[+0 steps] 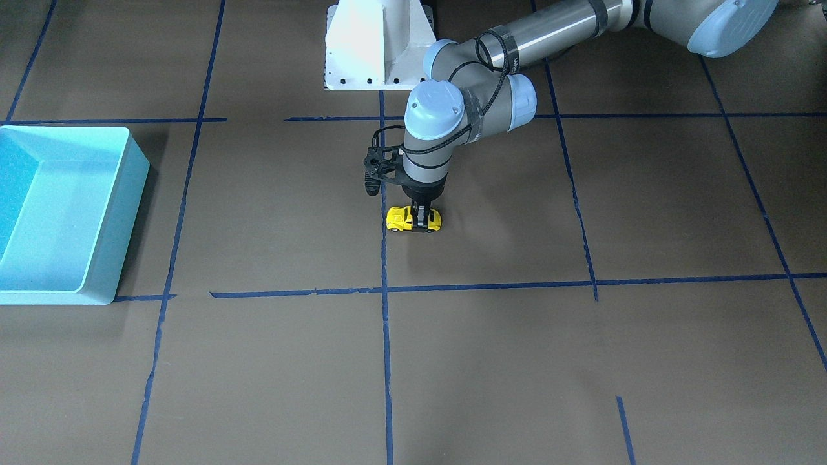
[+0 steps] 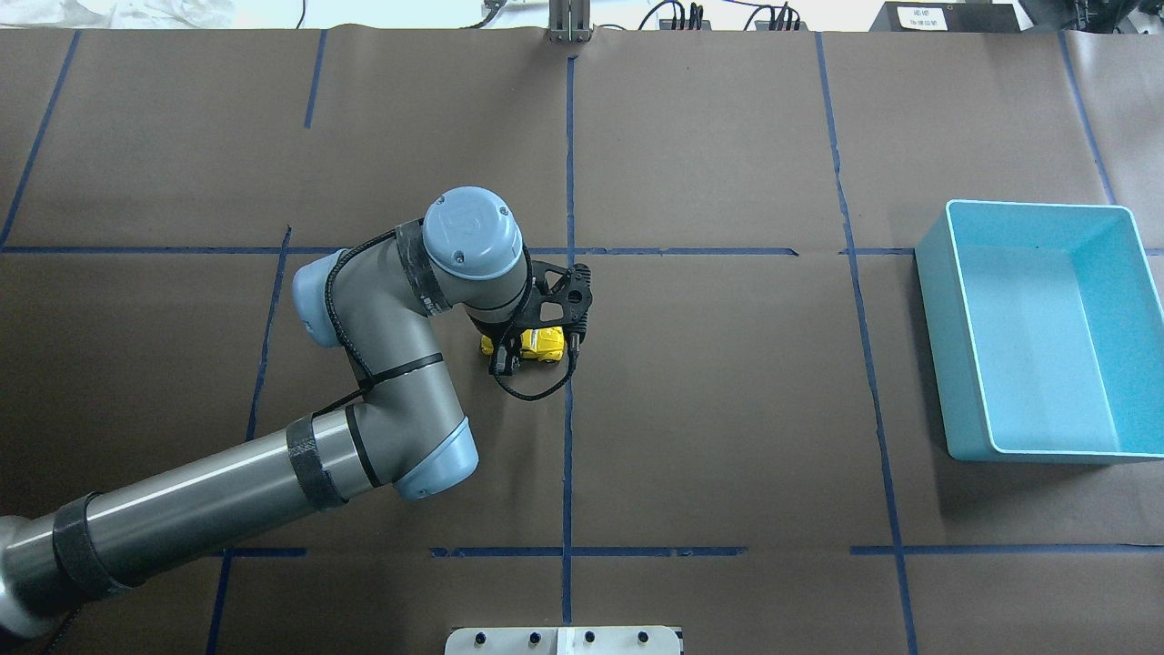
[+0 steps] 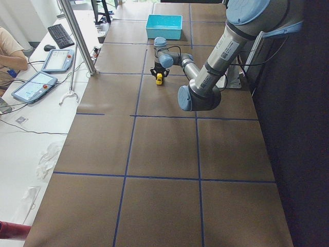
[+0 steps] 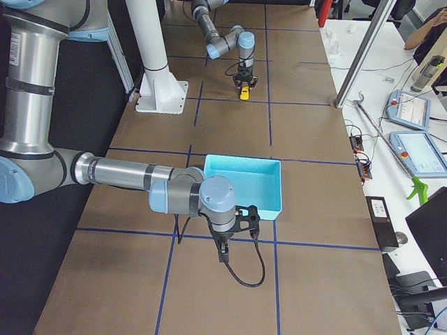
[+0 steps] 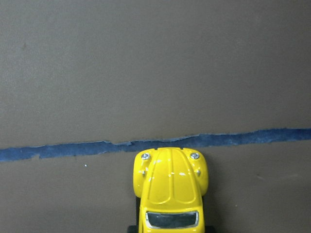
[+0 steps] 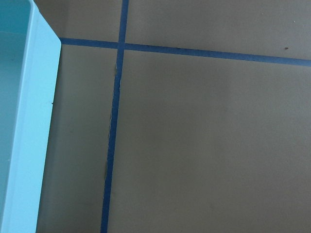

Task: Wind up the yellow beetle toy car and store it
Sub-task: 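Keep the left gripper pressing the yellow car against the table, then drag the yellow car backward, away from the blue bin, with the left gripper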

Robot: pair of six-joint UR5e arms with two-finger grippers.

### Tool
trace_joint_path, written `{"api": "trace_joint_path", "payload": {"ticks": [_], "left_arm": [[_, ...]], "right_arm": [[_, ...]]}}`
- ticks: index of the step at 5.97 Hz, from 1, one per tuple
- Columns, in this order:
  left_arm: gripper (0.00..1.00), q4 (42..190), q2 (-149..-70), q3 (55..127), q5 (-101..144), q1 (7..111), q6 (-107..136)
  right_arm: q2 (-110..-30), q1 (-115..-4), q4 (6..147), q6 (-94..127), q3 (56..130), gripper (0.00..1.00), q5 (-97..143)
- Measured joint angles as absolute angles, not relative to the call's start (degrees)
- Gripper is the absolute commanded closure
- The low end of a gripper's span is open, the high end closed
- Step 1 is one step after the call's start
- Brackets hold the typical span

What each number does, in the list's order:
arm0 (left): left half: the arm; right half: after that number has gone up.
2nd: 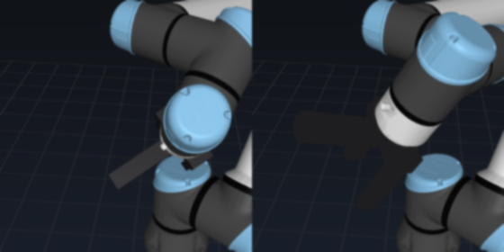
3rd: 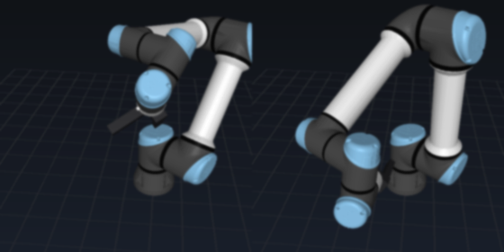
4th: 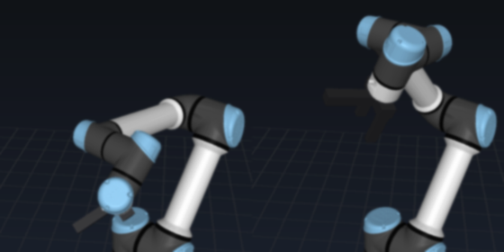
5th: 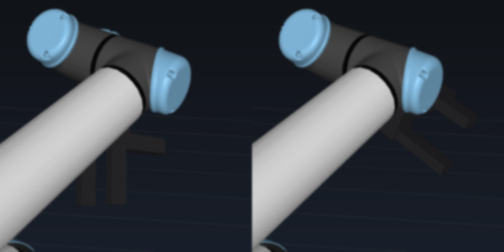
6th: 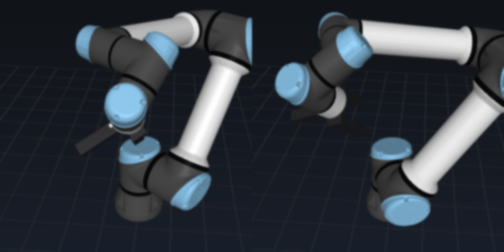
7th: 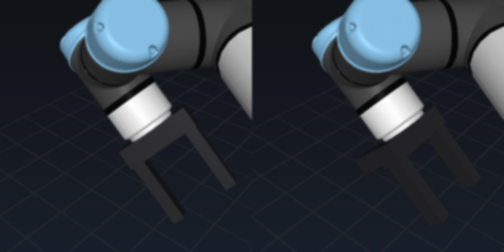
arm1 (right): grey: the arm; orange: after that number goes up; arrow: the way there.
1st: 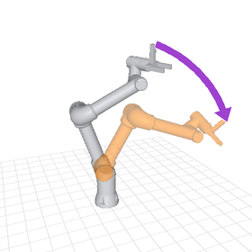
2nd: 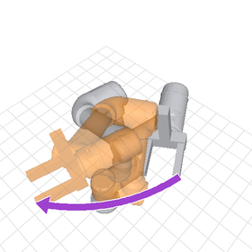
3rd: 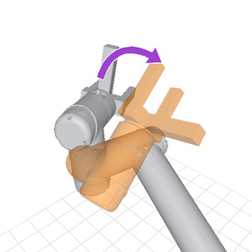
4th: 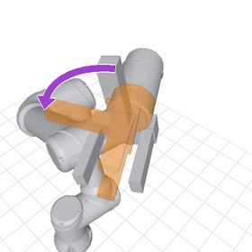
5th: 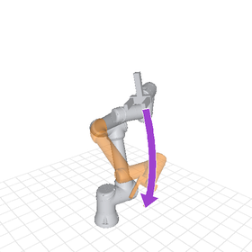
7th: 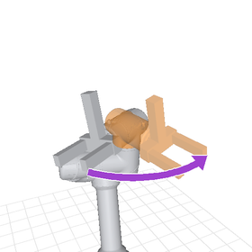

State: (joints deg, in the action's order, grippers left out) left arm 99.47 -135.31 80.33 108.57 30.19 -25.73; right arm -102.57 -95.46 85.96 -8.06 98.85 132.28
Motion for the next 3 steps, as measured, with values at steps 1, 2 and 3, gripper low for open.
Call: {"api": "trace_joint_path", "payload": {"ticks": [1,2,3], "left_arm": [[0.86,99.50,-134.89,80.57,108.55,30.31,-25.75],[0.86,99.49,-134.39,80.92,108.55,30.44,-25.75],[0.86,99.49,-133.99,81.29,108.54,30.53,-25.75]], "right_arm": [[-102.57,-95.45,85.96,-8.04,98.87,0.00,132.28],[-102.57,-95.45,85.96,-8.07,98.87,0.00,132.28],[-102.57,-95.47,85.96,-8.08,98.86,0.00,132.28]]}}
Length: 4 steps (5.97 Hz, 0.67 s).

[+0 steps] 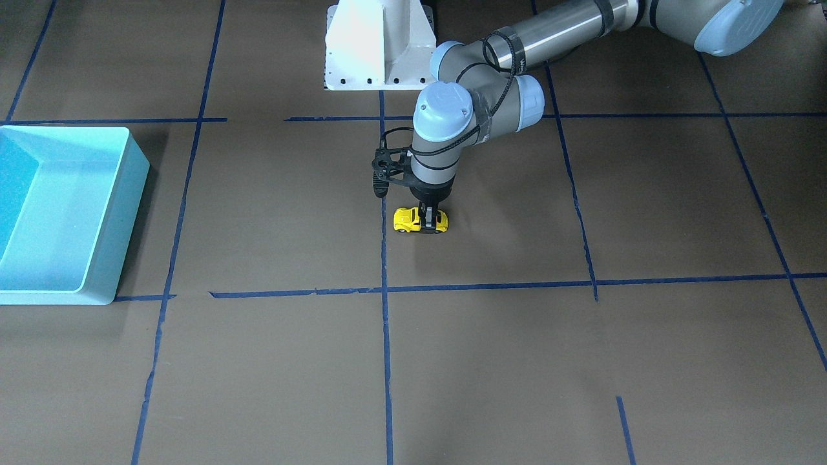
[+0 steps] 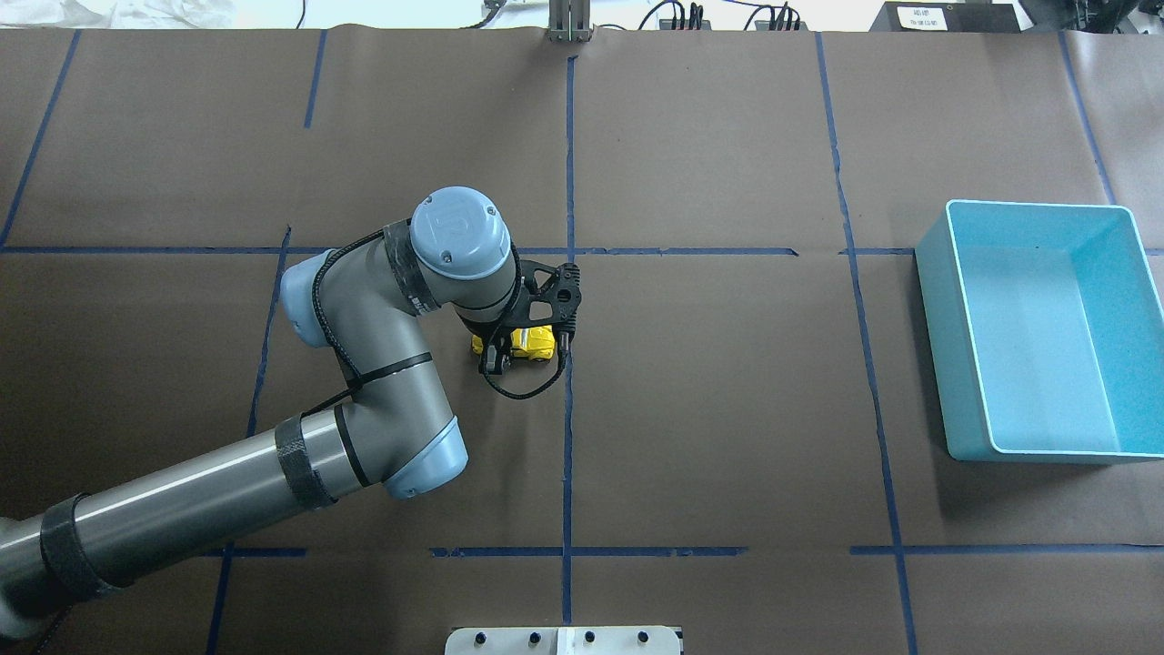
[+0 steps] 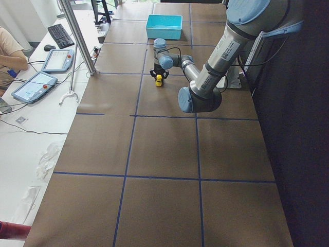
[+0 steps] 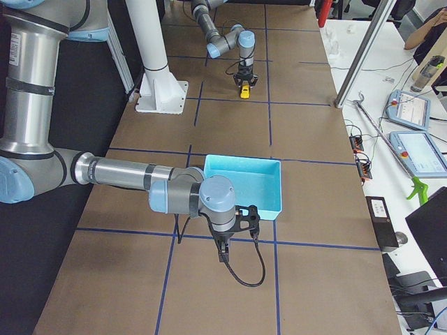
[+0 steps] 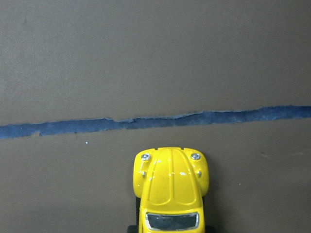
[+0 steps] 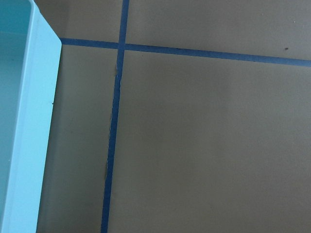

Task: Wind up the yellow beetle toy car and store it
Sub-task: 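Drag the yellow car backward, away from the blue bin, with the left gripper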

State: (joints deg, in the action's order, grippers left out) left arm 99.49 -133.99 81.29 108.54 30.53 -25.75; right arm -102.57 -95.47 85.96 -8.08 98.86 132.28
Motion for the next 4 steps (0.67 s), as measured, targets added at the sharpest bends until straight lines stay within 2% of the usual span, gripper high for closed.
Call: {"api": "trace_joint_path", "payload": {"ticks": [4], "left_arm": [[0.86,99.49,-132.40,82.80,108.54,30.66,-25.75]], "right_arm": [[-102.57,-95.45,85.96,-8.04,98.88,0.00,132.28]]}}
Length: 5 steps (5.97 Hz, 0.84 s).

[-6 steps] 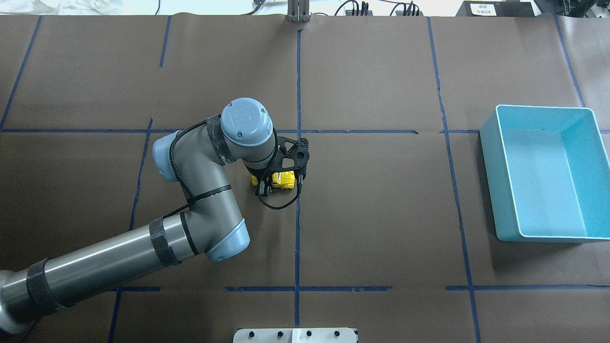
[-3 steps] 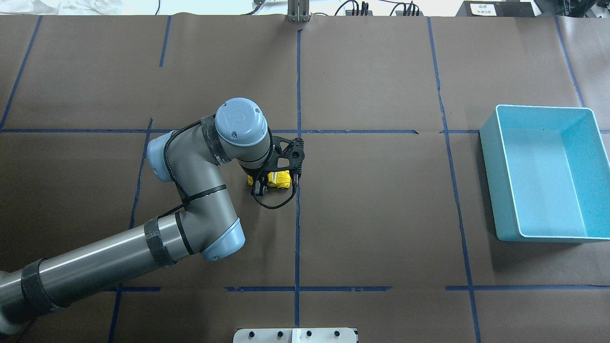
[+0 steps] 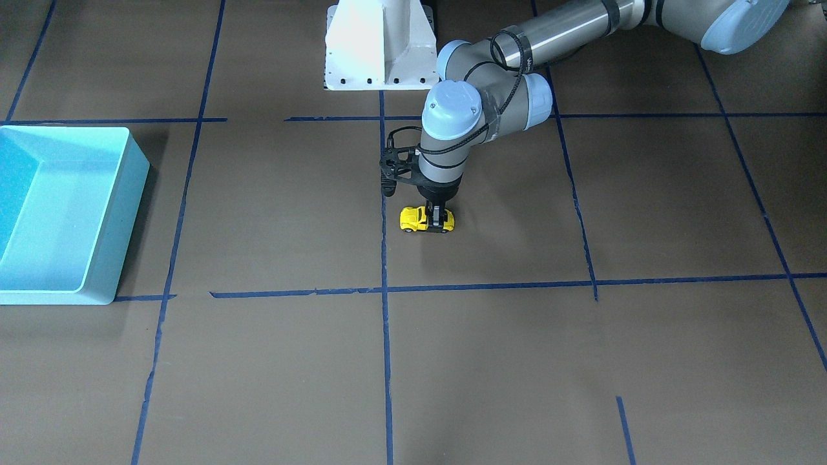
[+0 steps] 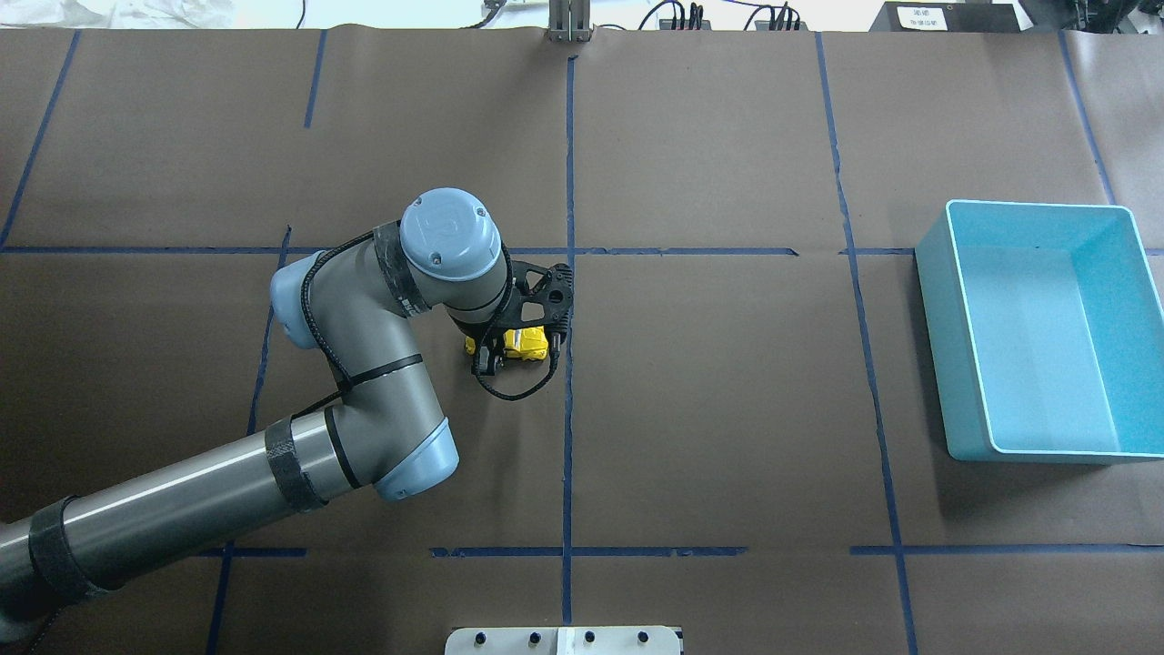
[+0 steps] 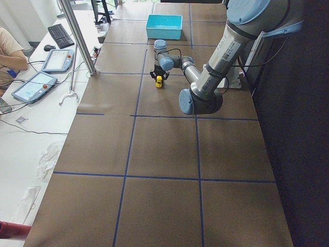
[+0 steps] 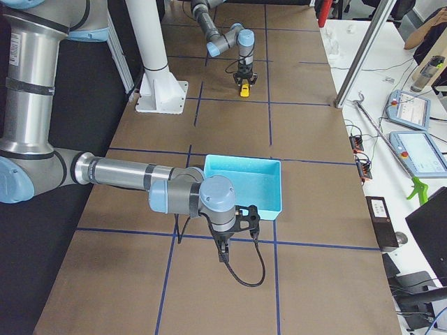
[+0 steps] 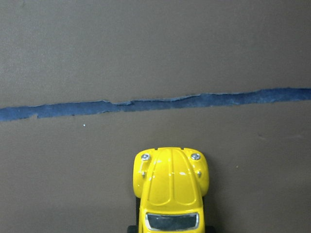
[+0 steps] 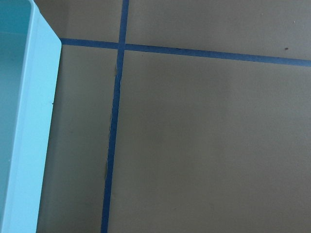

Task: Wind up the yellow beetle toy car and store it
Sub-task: 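Drag the yellow car backward, away from the blue bin, with the left gripper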

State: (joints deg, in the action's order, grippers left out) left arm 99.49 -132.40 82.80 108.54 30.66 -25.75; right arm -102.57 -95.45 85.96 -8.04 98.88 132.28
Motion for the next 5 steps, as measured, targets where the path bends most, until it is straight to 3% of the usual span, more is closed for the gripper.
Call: {"api": "trace_joint_path", "payload": {"ticks": [5], "left_arm": [[0.86,99.51,-130.73,84.18,108.54,30.80,-25.75]], "right_arm": [[-102.57,-95.45,85.96,-8.08,98.79,0.00,132.28]]}}
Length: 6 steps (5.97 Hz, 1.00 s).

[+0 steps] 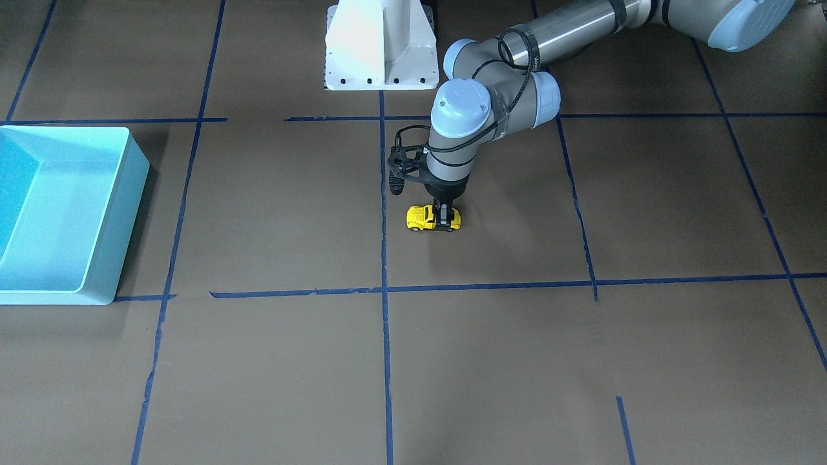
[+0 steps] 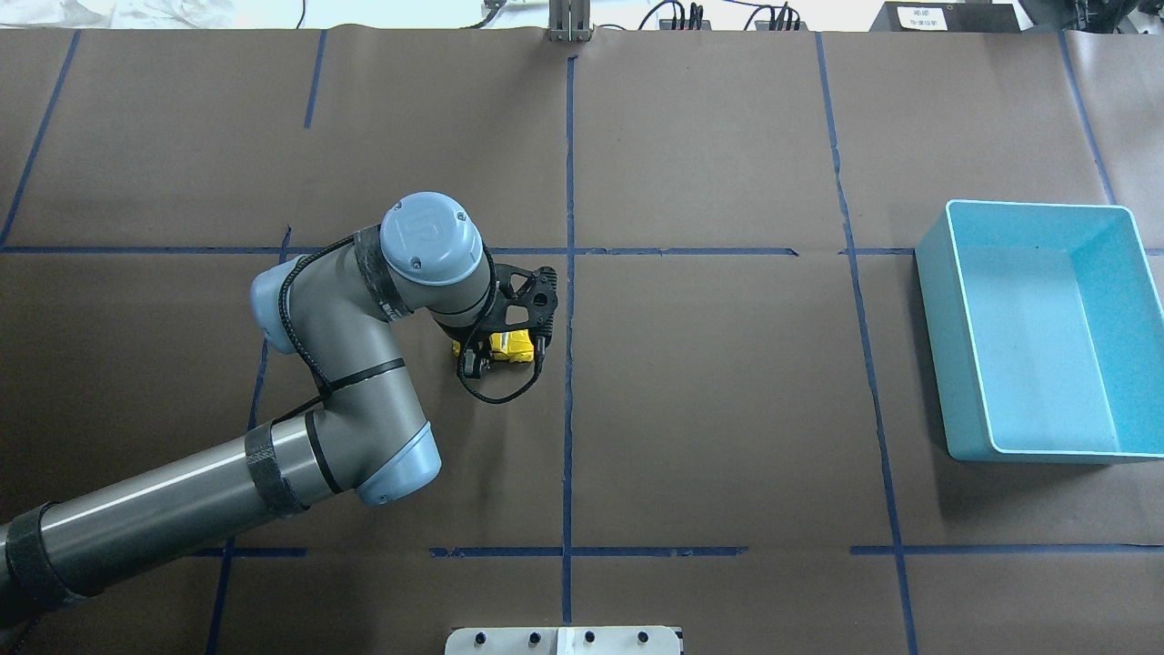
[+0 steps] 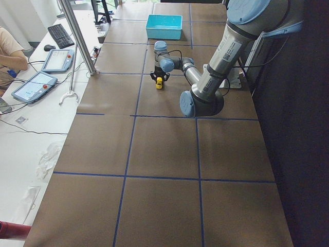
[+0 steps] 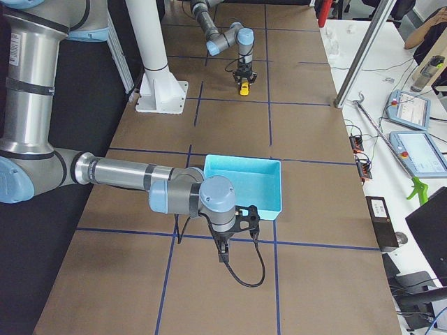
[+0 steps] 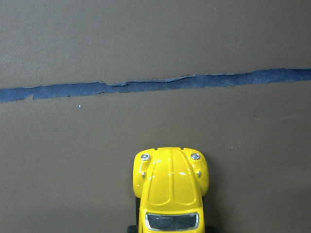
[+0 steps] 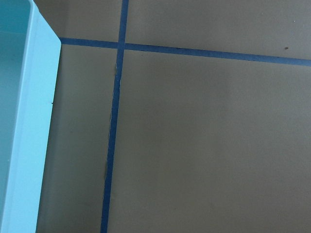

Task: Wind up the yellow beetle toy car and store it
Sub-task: 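Drag the yellow car backward, away from the blue bin, with the left gripper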

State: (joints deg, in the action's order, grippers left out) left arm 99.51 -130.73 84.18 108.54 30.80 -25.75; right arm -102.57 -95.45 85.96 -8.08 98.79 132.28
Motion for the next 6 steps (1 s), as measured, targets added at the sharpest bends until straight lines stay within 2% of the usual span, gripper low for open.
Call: {"api": "trace_joint_path", "payload": {"ticks": [6], "left_arm": [[0.86,99.50,-128.22,86.27,108.46,31.16,-25.93]], "right_arm": [[-102.57,-95.45,85.96,-8.06,98.79,0.00,132.28]]}}
